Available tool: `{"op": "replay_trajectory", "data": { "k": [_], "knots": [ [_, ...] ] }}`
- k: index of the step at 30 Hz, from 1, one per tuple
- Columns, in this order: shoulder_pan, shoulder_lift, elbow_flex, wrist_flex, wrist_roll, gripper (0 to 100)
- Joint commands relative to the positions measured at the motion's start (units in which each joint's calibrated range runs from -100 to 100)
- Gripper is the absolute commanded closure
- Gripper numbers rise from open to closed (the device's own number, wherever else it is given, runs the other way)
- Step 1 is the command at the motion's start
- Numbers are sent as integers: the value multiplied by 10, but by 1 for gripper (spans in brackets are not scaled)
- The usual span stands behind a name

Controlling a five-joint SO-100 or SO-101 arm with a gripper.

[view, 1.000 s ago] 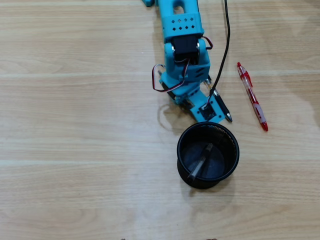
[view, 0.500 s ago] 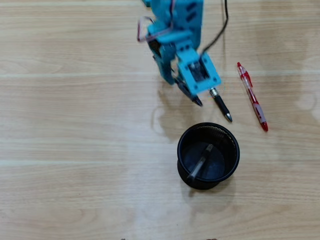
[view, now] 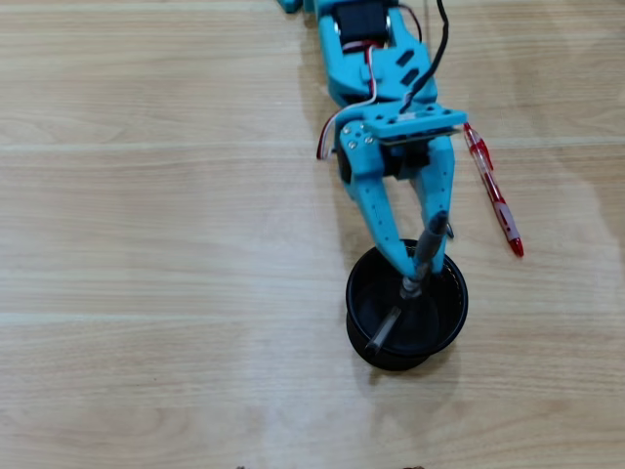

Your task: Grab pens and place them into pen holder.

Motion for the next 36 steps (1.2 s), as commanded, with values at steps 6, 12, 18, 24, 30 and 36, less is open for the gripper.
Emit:
{"op": "replay_trajectory", "data": {
  "k": [6,12,18,24,30,36],
  "knots": [
    [-18,32,58,-42,-16,95],
    [-21,-29,106,-43,22,85],
    [-7,-146,109,-3,118,85],
    [-6,-321,95,511,259,85],
    [-17,-275,132,1008,212,85],
    [-75,-158,128,808,159,85]
  ]
}}
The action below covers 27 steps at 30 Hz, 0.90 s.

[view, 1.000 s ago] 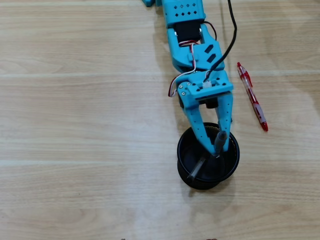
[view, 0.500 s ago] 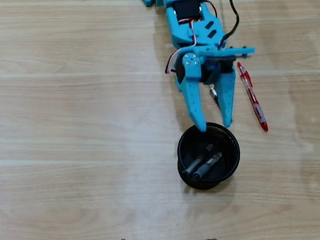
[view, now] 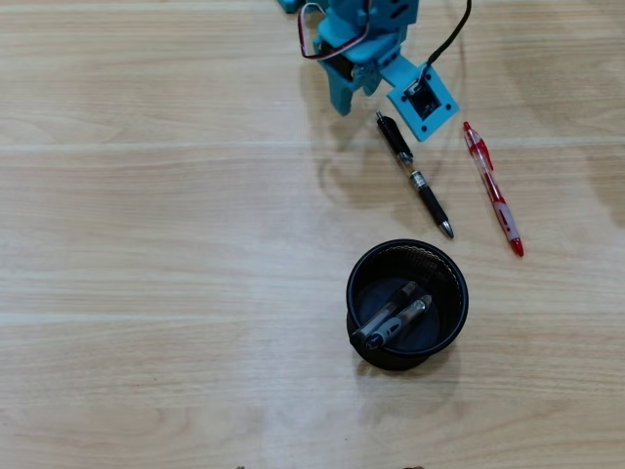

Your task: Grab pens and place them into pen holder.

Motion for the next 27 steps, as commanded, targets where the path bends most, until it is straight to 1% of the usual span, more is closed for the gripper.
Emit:
{"op": "replay_trajectory", "data": {
  "k": [1,4,8,11,16,19,22,24,27],
  "knots": [
    [-26,67,-7,-204,-33,85],
    [-46,109,-9,-278,-43,83],
    [-64,153,-9,-336,-56,79],
    [-70,177,-9,-346,-71,80],
    [-70,213,-9,-349,-75,80],
    [-66,225,-9,-349,-77,85],
    [-61,219,-6,-342,-115,99],
    [-60,200,-5,-340,-148,98],
    [-62,143,-5,-346,-150,98]
  ]
}}
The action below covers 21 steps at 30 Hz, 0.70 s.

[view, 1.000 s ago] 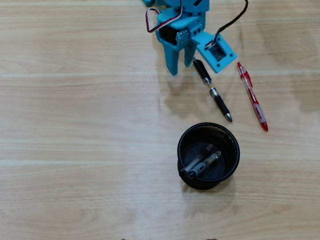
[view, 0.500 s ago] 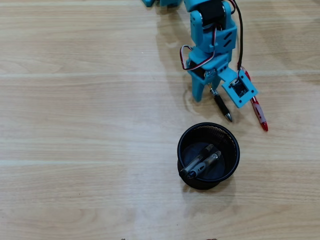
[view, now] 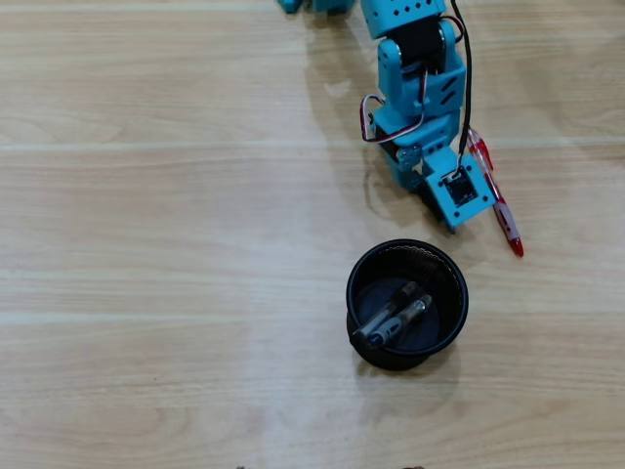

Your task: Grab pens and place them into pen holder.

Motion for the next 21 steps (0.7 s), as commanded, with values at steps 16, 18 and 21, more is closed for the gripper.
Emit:
{"op": "replay_trajectory", "data": {
  "k": [16,18,21],
  "knots": [
    [88,-62,-76,-881,-26,98],
    [96,-17,-91,-881,-53,98],
    [97,44,-125,-881,-62,98]
  ]
}}
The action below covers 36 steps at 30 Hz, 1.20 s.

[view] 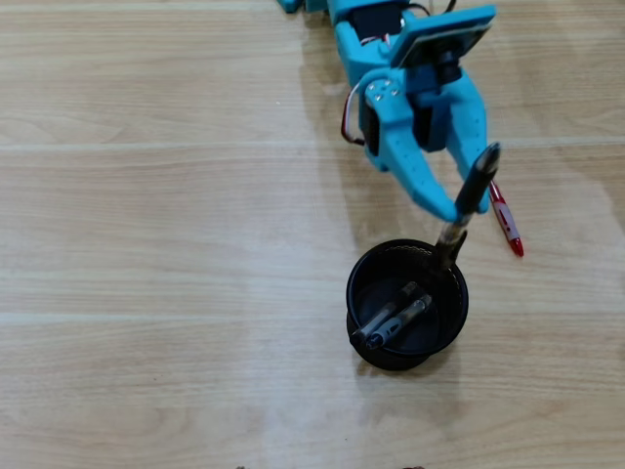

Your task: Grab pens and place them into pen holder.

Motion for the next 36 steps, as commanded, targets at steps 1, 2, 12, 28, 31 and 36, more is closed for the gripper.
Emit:
{"op": "replay_trajectory", "data": {
  "k": [1,2,12,28,31,36],
  "knots": [
    [5,65,-70,-28,-17,98],
    [5,79,-80,-28,-17,98],
    [5,125,-96,-28,-12,87],
    [-112,-91,-157,581,220,85],
    [-141,-61,-262,1001,188,82],
    [-180,37,-276,1161,6,81]
  ]
}}
